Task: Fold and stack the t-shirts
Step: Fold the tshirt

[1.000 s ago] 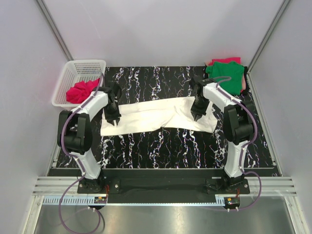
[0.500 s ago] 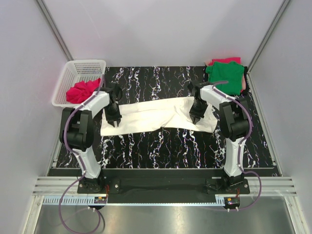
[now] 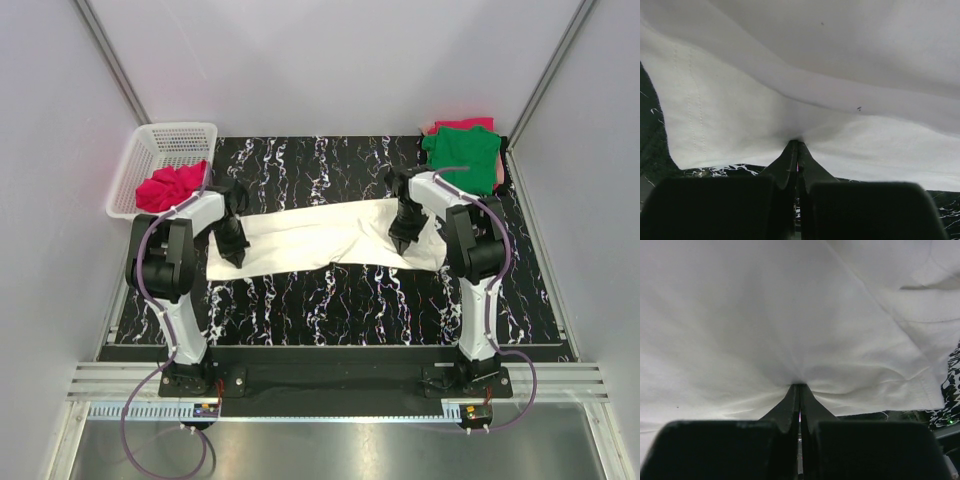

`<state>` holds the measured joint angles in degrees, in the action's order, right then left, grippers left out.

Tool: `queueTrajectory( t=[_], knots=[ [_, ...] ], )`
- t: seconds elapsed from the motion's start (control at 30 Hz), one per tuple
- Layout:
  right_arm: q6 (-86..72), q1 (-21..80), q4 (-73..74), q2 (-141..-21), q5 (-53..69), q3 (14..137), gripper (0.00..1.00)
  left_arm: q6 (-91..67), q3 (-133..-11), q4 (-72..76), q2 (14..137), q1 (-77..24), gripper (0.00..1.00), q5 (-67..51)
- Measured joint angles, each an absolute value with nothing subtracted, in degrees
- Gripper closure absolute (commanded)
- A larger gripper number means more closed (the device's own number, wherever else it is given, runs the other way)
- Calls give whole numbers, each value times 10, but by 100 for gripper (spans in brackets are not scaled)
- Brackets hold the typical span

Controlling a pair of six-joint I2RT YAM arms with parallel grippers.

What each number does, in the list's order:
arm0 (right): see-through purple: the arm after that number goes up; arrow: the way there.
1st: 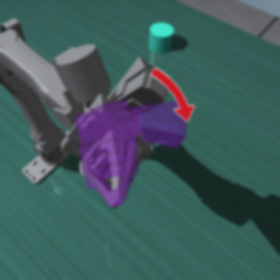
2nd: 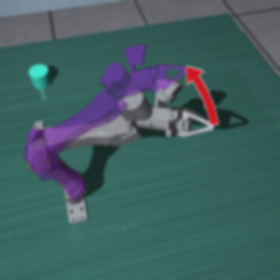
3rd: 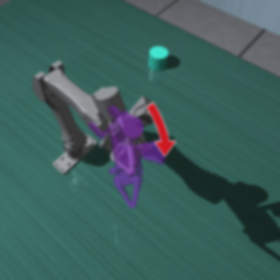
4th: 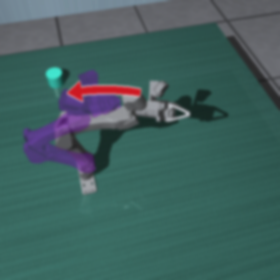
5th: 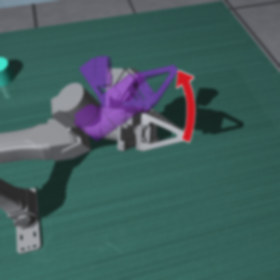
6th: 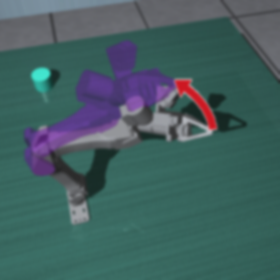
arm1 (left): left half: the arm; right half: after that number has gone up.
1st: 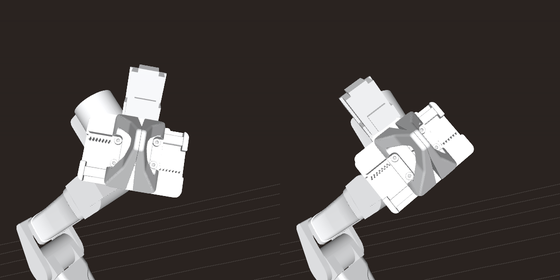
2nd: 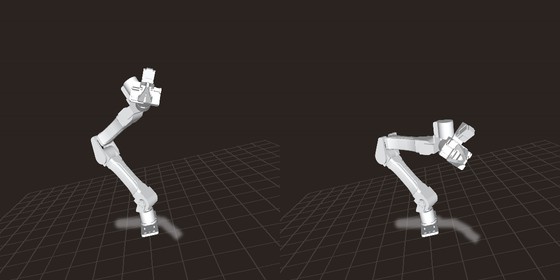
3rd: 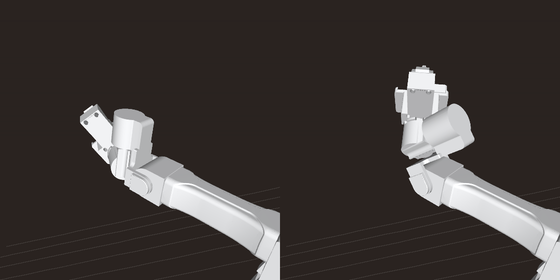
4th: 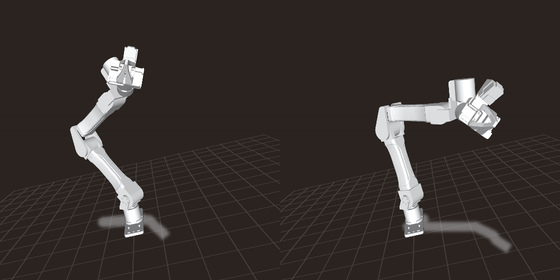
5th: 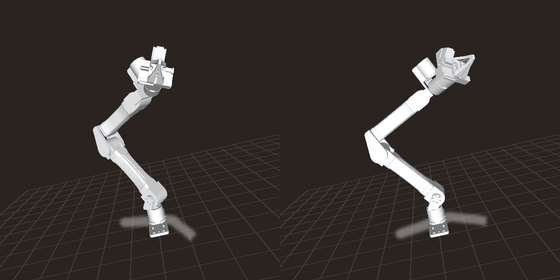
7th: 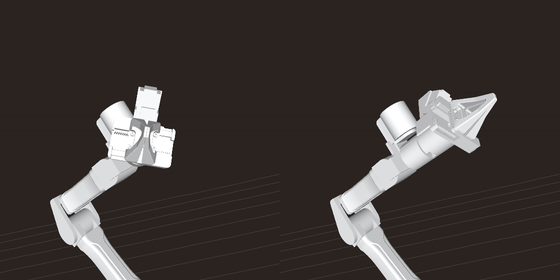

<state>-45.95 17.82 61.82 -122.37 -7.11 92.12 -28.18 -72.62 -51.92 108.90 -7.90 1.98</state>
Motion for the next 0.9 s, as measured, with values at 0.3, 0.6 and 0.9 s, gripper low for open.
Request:
queueTrajectory(
  t=[0.3,0.6,0.9],
  knots=[
    [-463,149,654,-1237,-81,943,100,-295,-726,-521,1088,-77,100,25],
    [-452,108,675,-1238,-97,948,100,-295,-700,-520,1068,-65,100,29],
    [-437,96,689,-1238,-115,955,100,-286,-662,-539,1046,-51,100,52]
  ],
)
